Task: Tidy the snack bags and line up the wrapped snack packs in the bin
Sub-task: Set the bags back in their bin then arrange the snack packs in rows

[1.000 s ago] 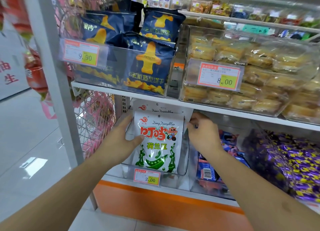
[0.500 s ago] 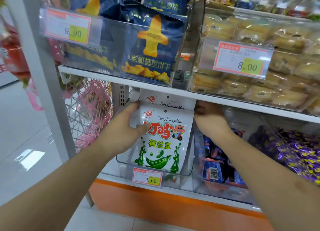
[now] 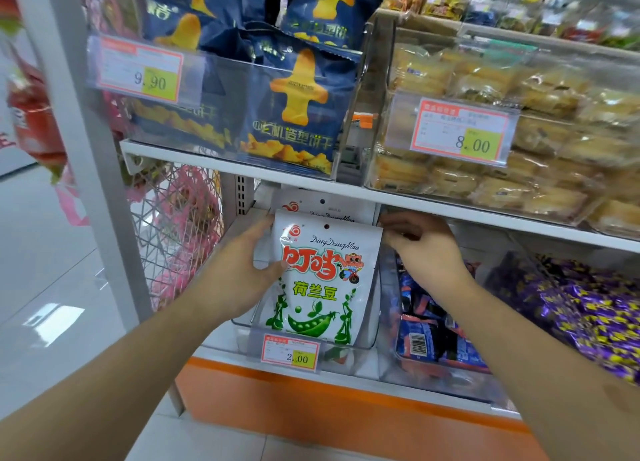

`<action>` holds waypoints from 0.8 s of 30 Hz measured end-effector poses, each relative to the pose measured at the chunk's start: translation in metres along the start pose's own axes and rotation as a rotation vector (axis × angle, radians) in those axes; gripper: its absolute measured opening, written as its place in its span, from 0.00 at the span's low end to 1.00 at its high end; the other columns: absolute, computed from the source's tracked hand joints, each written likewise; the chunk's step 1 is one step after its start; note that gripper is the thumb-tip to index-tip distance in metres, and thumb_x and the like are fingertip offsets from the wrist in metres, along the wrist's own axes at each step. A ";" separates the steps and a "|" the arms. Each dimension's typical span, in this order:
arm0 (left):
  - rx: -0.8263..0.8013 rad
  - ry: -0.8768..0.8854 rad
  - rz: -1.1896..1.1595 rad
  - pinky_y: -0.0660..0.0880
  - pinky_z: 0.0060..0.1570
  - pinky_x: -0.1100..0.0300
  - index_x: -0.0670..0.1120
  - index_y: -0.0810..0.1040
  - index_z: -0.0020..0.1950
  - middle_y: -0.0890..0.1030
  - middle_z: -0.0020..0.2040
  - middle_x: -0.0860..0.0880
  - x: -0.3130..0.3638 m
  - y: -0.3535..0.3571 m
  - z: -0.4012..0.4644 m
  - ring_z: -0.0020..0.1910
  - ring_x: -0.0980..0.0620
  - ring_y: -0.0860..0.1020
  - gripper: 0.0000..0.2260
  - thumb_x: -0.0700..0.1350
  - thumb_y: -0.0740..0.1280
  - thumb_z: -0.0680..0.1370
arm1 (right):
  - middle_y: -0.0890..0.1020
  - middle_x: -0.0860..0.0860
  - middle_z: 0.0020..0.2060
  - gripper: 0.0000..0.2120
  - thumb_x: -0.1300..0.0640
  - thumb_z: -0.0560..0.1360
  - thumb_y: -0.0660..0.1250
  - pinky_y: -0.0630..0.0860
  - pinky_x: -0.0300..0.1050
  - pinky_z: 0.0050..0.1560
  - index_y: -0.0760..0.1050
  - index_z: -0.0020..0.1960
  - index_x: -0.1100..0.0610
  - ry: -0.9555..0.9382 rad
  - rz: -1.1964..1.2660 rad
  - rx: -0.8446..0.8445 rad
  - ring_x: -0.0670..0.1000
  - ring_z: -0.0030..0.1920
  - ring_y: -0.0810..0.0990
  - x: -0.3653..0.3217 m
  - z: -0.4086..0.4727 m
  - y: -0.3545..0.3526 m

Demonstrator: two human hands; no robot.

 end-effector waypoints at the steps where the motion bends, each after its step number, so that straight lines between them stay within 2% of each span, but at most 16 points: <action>1: -0.002 0.007 -0.009 0.66 0.43 0.78 0.68 0.62 0.78 0.70 0.54 0.80 -0.001 0.000 0.000 0.49 0.68 0.75 0.32 0.48 0.72 0.81 | 0.88 0.45 0.50 0.08 0.62 0.78 0.73 0.81 0.48 0.61 0.86 0.53 0.52 -0.003 0.040 -0.015 0.45 0.54 0.85 -0.003 -0.004 -0.001; 3: -0.005 0.019 -0.033 0.69 0.52 0.72 0.65 0.64 0.78 0.70 0.56 0.80 0.001 -0.002 -0.001 0.63 0.64 0.73 0.30 0.47 0.72 0.80 | 0.88 0.49 0.49 0.06 0.61 0.78 0.72 0.81 0.48 0.58 0.86 0.52 0.54 -0.001 0.093 -0.053 0.50 0.53 0.85 -0.007 -0.011 -0.001; 5: -0.003 0.022 -0.050 0.67 0.62 0.64 0.64 0.66 0.77 0.69 0.57 0.79 0.002 -0.003 -0.002 0.68 0.63 0.71 0.29 0.47 0.72 0.80 | 0.87 0.52 0.50 0.04 0.61 0.78 0.72 0.79 0.49 0.57 0.85 0.50 0.54 0.020 0.128 -0.102 0.56 0.54 0.84 -0.006 -0.016 0.002; 6: 0.001 0.020 -0.057 0.67 0.63 0.63 0.63 0.66 0.78 0.69 0.58 0.79 0.003 -0.004 -0.003 0.68 0.63 0.70 0.29 0.47 0.72 0.80 | 0.87 0.52 0.50 0.04 0.60 0.78 0.72 0.78 0.49 0.58 0.84 0.50 0.53 0.035 0.123 -0.120 0.56 0.55 0.83 -0.005 -0.018 0.004; 8: 0.011 0.021 -0.066 0.71 0.55 0.64 0.64 0.65 0.78 0.72 0.65 0.73 0.002 -0.004 -0.003 0.63 0.59 0.74 0.30 0.47 0.73 0.80 | 0.86 0.46 0.51 0.02 0.55 0.77 0.74 0.78 0.48 0.59 0.84 0.50 0.50 0.039 -0.004 -0.132 0.51 0.55 0.83 -0.003 -0.021 0.007; 10: 0.006 0.009 -0.073 0.72 0.44 0.67 0.67 0.63 0.78 0.71 0.69 0.69 -0.001 -0.004 -0.003 0.55 0.53 0.76 0.32 0.47 0.72 0.80 | 0.87 0.44 0.47 0.03 0.53 0.76 0.76 0.80 0.50 0.57 0.86 0.46 0.52 -0.011 -0.135 -0.135 0.47 0.51 0.84 -0.005 -0.022 0.012; 12: -0.009 0.006 -0.092 0.72 0.48 0.68 0.66 0.63 0.79 0.72 0.66 0.71 -0.002 -0.004 -0.003 0.58 0.56 0.76 0.32 0.46 0.72 0.81 | 0.87 0.46 0.45 0.05 0.53 0.75 0.77 0.81 0.51 0.55 0.86 0.43 0.54 -0.028 -0.149 -0.101 0.48 0.49 0.84 -0.006 -0.022 0.014; 14: -0.008 0.015 -0.099 0.70 0.61 0.65 0.64 0.64 0.79 0.73 0.64 0.73 0.000 -0.006 -0.002 0.67 0.61 0.73 0.31 0.46 0.72 0.81 | 0.87 0.45 0.46 0.06 0.51 0.74 0.78 0.80 0.48 0.54 0.86 0.42 0.53 -0.015 -0.112 -0.027 0.48 0.49 0.84 -0.008 -0.018 0.013; 15: -0.002 0.014 -0.101 0.69 0.64 0.62 0.64 0.64 0.79 0.74 0.64 0.72 0.001 -0.007 -0.001 0.68 0.61 0.72 0.31 0.46 0.72 0.81 | 0.87 0.45 0.46 0.06 0.51 0.74 0.79 0.79 0.45 0.54 0.85 0.42 0.52 -0.018 -0.092 0.007 0.47 0.49 0.84 -0.010 -0.017 0.013; 18: 0.002 -0.015 -0.101 0.75 0.61 0.58 0.64 0.63 0.79 0.76 0.65 0.67 -0.001 -0.008 0.000 0.63 0.57 0.77 0.31 0.46 0.72 0.81 | 0.86 0.43 0.45 0.06 0.50 0.73 0.79 0.78 0.43 0.54 0.85 0.43 0.50 -0.047 -0.116 0.037 0.45 0.49 0.83 -0.011 -0.014 0.020; 20: -0.018 -0.014 -0.068 0.79 0.58 0.56 0.65 0.60 0.80 0.77 0.68 0.65 -0.002 -0.007 -0.001 0.62 0.54 0.81 0.33 0.48 0.72 0.80 | 0.85 0.45 0.48 0.08 0.48 0.73 0.79 0.78 0.43 0.52 0.85 0.47 0.51 -0.050 -0.196 0.027 0.47 0.49 0.82 -0.009 -0.015 0.025; 21: -0.023 -0.005 -0.048 0.78 0.58 0.60 0.65 0.58 0.81 0.75 0.71 0.66 -0.002 -0.006 -0.002 0.63 0.59 0.80 0.35 0.48 0.72 0.80 | 0.84 0.45 0.49 0.10 0.48 0.73 0.79 0.76 0.42 0.51 0.84 0.50 0.51 -0.053 -0.224 0.032 0.47 0.50 0.81 -0.008 -0.016 0.024; 22: -0.025 -0.008 -0.035 0.74 0.55 0.68 0.63 0.57 0.82 0.73 0.70 0.68 -0.003 -0.006 -0.002 0.60 0.68 0.77 0.36 0.48 0.72 0.80 | 0.84 0.46 0.50 0.11 0.48 0.73 0.79 0.75 0.41 0.51 0.84 0.51 0.51 -0.060 -0.239 0.036 0.48 0.51 0.80 -0.009 -0.016 0.022; 23: -0.026 -0.016 -0.036 0.70 0.51 0.77 0.61 0.58 0.82 0.72 0.67 0.72 -0.003 -0.006 -0.003 0.56 0.76 0.75 0.35 0.47 0.72 0.80 | 0.84 0.46 0.51 0.12 0.49 0.73 0.79 0.74 0.41 0.52 0.83 0.53 0.51 -0.064 -0.239 0.033 0.48 0.52 0.80 -0.010 -0.017 0.021; 24: -0.027 -0.029 -0.042 0.66 0.46 0.84 0.60 0.59 0.82 0.70 0.62 0.77 -0.003 -0.007 -0.004 0.53 0.79 0.73 0.35 0.45 0.72 0.80 | 0.84 0.46 0.52 0.14 0.49 0.73 0.79 0.73 0.41 0.52 0.82 0.55 0.51 -0.057 -0.232 0.026 0.48 0.53 0.80 -0.011 -0.018 0.019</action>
Point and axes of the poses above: each hand's wrist, its own z-axis towards the middle knuckle, its own y-axis out of the palm, x = y × z, the point moved 7 cm from there along z, towards the middle knuckle
